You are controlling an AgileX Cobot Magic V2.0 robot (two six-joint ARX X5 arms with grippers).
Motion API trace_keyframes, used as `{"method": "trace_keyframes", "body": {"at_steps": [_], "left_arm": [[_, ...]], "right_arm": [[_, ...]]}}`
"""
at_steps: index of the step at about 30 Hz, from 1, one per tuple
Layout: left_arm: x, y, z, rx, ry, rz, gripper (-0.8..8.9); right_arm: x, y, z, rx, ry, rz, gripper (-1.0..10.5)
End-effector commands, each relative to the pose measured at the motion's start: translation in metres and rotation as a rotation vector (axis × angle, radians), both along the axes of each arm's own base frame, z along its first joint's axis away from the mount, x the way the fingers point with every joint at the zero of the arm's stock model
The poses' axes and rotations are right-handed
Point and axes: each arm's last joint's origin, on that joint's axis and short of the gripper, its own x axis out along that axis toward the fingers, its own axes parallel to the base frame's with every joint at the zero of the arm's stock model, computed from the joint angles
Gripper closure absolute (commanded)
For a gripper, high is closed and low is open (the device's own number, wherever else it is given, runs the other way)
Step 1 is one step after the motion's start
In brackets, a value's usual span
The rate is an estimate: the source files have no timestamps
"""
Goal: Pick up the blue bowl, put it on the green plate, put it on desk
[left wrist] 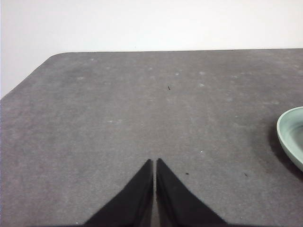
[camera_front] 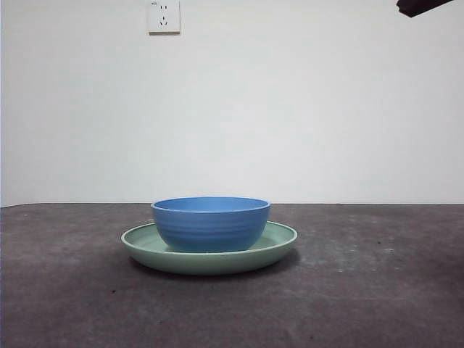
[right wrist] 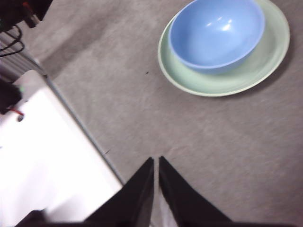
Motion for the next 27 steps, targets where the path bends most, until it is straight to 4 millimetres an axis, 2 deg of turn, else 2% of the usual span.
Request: {"method": "trace_keyframes", "body": {"at_steps": [1, 5, 9, 13, 19, 27], "left_arm": [[0.001, 0.0, -0.008, -0.012, 0.029, 0.004, 8.03], [0.001, 0.0, -0.008, -0.012, 0.029, 0.004, 8.03], [0.001, 0.0, -0.008, -0.012, 0.029, 0.004, 8.03], [0.001, 0.0, -0.008, -0.012, 0.029, 0.004, 8.03], [0.001, 0.0, -0.008, -0.012, 0.029, 0.004, 8.03], [0.001, 0.0, -0.008, -0.012, 0.029, 0.004, 8.03]], "right_arm": [[0.0, -0.009, 0.007, 0.004, -0.11, -0.015, 9.4], [0.002, -0.029, 0.015, 0.083, -0.28, -0.167, 9.4], [-0.004, -0.052, 0.004, 0.131, -0.458, -0.341, 9.4], [-0.009, -0.068, -0.023, 0.127, -0.606, -0.511, 9.4], [-0.013, -0.08, -0.07, 0.086, -0.716, -0.707, 9.4], [-0.012, -0.085, -0.119, 0.082, -0.756, -0.825, 9.4]]}}
